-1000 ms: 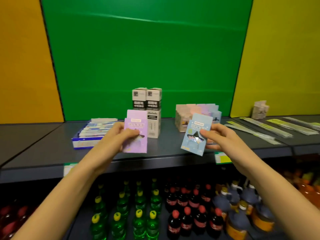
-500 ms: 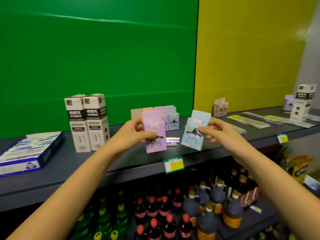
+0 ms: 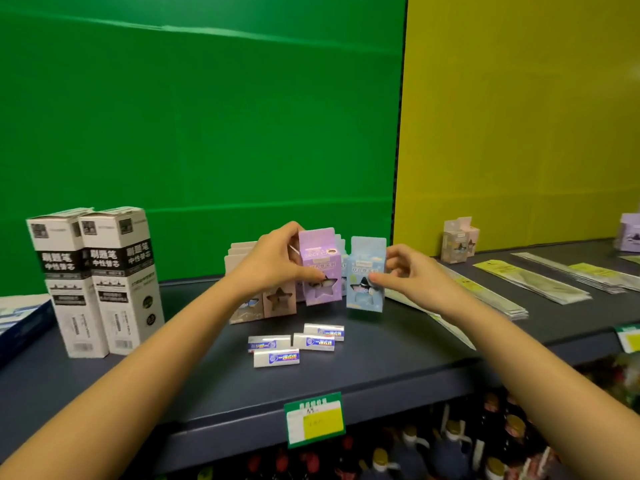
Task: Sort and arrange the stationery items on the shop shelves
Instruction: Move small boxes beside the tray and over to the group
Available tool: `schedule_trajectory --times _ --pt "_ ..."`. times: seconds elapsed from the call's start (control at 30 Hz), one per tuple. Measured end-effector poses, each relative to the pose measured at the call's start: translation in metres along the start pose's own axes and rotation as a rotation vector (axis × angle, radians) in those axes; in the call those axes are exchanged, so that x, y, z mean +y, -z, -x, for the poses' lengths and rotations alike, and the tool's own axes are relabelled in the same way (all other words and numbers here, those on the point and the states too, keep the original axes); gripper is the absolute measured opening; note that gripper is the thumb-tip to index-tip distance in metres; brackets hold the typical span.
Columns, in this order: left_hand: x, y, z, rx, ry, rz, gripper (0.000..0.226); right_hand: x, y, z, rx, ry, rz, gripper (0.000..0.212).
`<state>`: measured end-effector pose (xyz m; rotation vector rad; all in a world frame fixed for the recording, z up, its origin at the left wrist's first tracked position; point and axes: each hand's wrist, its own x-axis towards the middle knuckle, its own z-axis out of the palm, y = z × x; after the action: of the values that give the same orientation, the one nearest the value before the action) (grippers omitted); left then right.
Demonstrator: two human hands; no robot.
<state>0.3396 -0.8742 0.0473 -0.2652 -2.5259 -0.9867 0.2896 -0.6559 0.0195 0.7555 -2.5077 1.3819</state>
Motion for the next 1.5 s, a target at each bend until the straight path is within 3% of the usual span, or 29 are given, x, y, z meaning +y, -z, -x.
schedule_trajectory --times 0.3,0.47,0.63,0.9,1.23,1.37,1.5 --pt "-0.013 -0.022 -0.027 -0.048 -0.042 -0.344 0.047 0.035 -0.009 -0.047 -0.165 0.038 0.065 0.04" --pt "-0.021 -0.027 -0.033 -0.089 -0.02 -0.651 0.059 0.044 -0.014 -0.06 -0.252 0.058 0.052 0.038" --pt "-0.017 -0.025 -0.034 -0.086 -0.101 -0.922 0.058 0.049 -0.017 -0.07 -0.258 0.078 0.011 0.037" --pt "-0.014 -0.026 -0.033 -0.023 -0.115 -1.08 0.06 0.048 -0.019 -0.075 -0.226 0.106 0.016 0.039" --pt "-0.018 -0.026 -0.03 0.013 -0.124 -1.1 0.059 0.048 -0.023 -0.075 -0.24 0.089 -0.006 0.049" --pt "-0.019 -0.02 -0.018 0.079 -0.18 -1.026 0.063 0.045 -0.019 -0.07 -0.139 0.155 0.188 0.055" --pt "-0.012 -0.006 0.021 0.129 -0.2 -0.577 0.046 0.034 -0.012 -0.048 -0.008 0.4 0.253 0.031"
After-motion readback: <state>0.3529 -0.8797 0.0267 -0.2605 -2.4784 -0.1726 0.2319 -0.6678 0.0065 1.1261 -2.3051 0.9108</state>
